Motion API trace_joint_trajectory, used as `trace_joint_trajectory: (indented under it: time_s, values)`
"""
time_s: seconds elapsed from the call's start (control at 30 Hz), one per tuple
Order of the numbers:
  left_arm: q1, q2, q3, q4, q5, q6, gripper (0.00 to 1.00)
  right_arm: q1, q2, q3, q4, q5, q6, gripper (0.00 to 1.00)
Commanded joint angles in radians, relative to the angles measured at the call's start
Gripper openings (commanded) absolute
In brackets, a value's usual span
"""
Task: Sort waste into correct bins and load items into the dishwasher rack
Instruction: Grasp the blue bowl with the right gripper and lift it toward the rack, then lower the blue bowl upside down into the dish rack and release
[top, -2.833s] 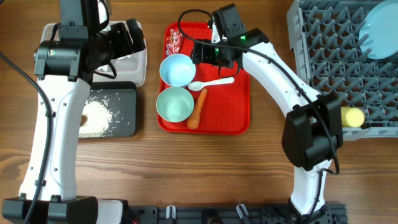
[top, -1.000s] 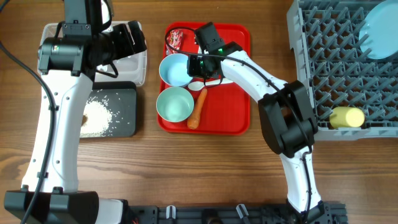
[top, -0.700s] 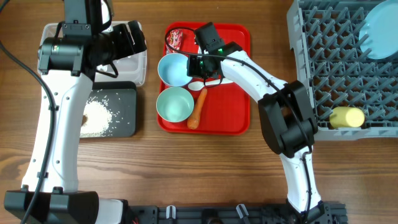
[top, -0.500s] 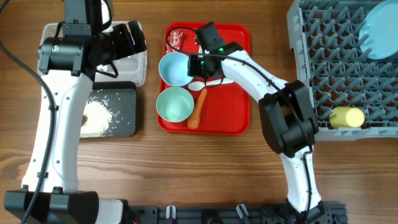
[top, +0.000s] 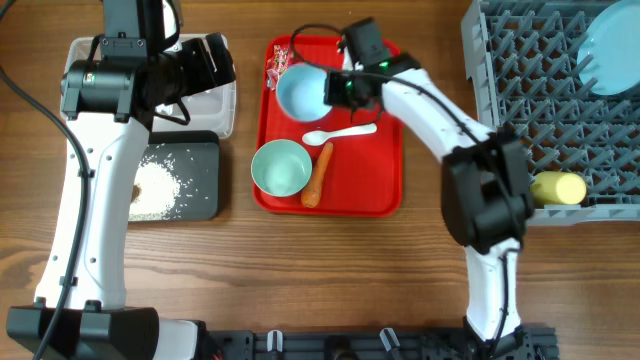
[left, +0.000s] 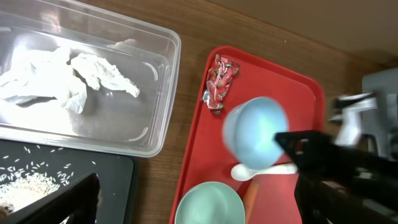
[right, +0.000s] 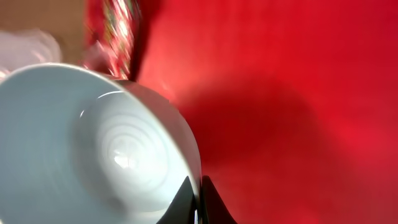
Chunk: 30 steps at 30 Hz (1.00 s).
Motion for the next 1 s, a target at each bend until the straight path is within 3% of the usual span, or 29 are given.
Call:
trace_joint_trajectory:
  time_s: [0.0,0.1,0.3,0.4,0.73,0.97]
  values:
    - [0.004,0.008,-0.003,-0.002,-0.01,-0.009,1.0,-0.069,-0.182,0.015,0.002,0.134,-0.082,0.04]
    - [0.003,0.008,-0.003,-0.002,-0.01,-0.009,1.0,-0.115,-0.266,0.015,0.0,0.259,-0.132,0.04]
    - [0.004,0.008,-0.003,-0.002,-0.01,-0.009,1.0,-0.205,-0.373,0.015,0.055,0.834,-0.306,0.04]
    - [0.003,0.008,-0.003,-0.002,-0.01,-0.009,1.0,-0.258,-0.369,0.015,0.148,1.025,-0.433,0.05]
    - [0.003,0.008,-0.003,-0.002,-0.01,-0.009,1.0,-0.435,-0.26,0.014,0.489,1.134,-0.865,0.04]
    - [0.003,0.008,-0.003,-0.001,-0.01,-0.009,1.0,-0.464,-0.195,0.013,0.552,1.13,-1.043,0.04]
